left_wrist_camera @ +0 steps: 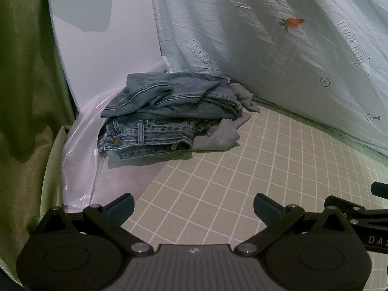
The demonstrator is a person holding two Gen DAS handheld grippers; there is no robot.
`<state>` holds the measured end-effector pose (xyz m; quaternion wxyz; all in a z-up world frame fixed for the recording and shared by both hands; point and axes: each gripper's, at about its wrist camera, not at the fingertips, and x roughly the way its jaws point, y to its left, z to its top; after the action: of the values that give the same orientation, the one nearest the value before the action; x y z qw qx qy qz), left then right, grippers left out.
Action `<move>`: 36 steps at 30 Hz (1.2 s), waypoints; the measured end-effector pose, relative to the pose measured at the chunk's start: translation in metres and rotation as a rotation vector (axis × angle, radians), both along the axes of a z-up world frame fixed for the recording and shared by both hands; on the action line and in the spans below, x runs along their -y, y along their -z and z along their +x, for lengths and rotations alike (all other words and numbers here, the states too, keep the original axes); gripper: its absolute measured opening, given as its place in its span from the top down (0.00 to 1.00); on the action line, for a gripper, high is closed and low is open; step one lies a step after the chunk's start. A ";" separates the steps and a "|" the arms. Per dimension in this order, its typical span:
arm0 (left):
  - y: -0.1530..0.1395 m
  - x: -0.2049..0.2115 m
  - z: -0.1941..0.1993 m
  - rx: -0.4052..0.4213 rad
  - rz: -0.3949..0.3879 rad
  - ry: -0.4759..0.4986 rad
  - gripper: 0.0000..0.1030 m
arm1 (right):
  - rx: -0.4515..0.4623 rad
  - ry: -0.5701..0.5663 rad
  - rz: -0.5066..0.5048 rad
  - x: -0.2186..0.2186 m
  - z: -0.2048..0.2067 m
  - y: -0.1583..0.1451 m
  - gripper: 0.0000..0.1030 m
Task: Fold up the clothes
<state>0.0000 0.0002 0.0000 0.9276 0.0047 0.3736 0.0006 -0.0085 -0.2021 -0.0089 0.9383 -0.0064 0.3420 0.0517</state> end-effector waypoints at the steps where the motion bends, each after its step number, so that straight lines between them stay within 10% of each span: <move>1: 0.000 0.000 0.000 0.000 0.000 0.000 0.00 | -0.001 0.000 0.000 0.000 0.000 0.000 0.00; 36: 0.001 0.000 0.000 -0.005 0.003 -0.004 0.00 | -0.004 -0.001 -0.001 -0.001 -0.001 0.002 0.00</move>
<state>0.0000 -0.0002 -0.0015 0.9266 0.0053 0.3761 0.0028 -0.0095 -0.2014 -0.0108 0.9375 -0.0070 0.3440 0.0518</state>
